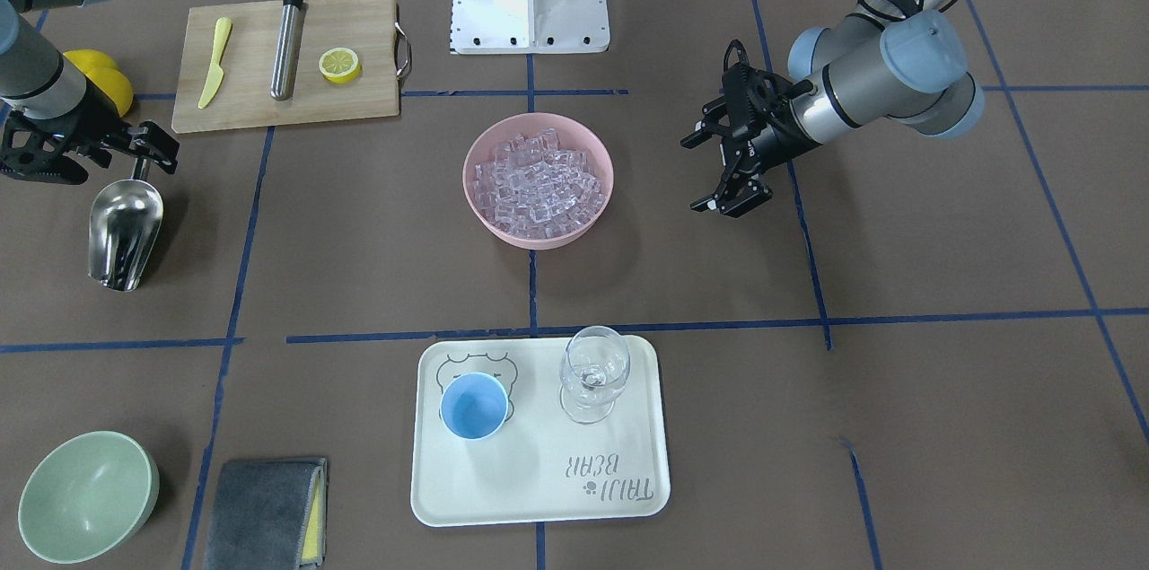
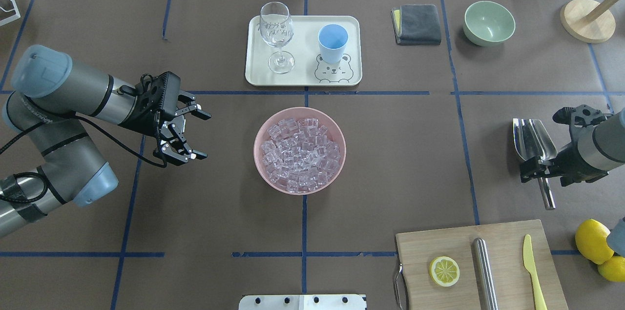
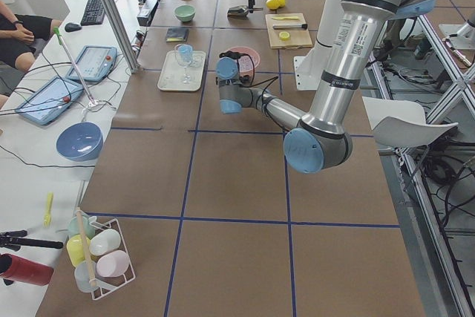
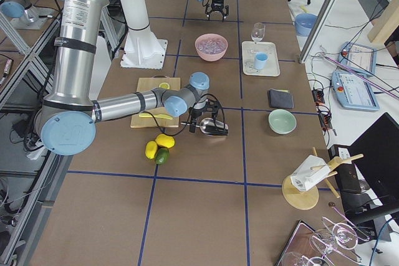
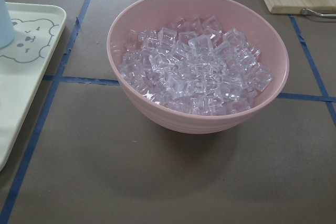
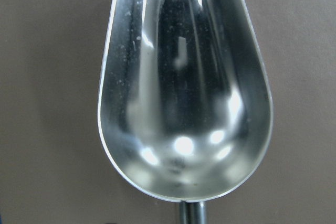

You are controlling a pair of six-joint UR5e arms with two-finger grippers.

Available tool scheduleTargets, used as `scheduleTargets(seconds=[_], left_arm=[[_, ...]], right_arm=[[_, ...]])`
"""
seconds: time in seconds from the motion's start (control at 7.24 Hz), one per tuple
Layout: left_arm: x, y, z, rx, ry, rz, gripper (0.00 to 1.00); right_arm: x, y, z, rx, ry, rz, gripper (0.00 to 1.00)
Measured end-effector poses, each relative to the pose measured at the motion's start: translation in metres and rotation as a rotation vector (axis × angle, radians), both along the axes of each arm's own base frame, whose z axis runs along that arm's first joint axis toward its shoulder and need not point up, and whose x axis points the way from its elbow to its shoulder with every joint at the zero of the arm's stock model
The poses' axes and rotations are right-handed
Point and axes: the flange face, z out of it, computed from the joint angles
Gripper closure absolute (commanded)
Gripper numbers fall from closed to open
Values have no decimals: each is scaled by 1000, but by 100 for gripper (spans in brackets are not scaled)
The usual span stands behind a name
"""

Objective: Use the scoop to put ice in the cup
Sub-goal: 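Position the left gripper beside the bowl while the right gripper grasps the scoop handle, then lift the metal scoop with the right gripper and carry it toward the bowl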

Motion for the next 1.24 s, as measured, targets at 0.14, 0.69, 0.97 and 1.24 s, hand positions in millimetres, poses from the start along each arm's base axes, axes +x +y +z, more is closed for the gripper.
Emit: scheduleTargets(seconds=[0.14, 0.69, 0.97, 1.24], left_arm=[[0, 0, 1, -2, -2, 0, 0], [1, -1, -1, -1, 1, 0, 0], [1, -1, -3, -1, 3, -1, 0], [1, 0, -5, -1, 8, -1, 0]], right_arm=[[-2, 1, 1, -1, 1, -5, 44], [-3, 4, 3, -15, 1, -9, 100], [-2, 5, 0, -14, -2, -7, 100], [7, -1, -33, 36, -42, 21, 100]])
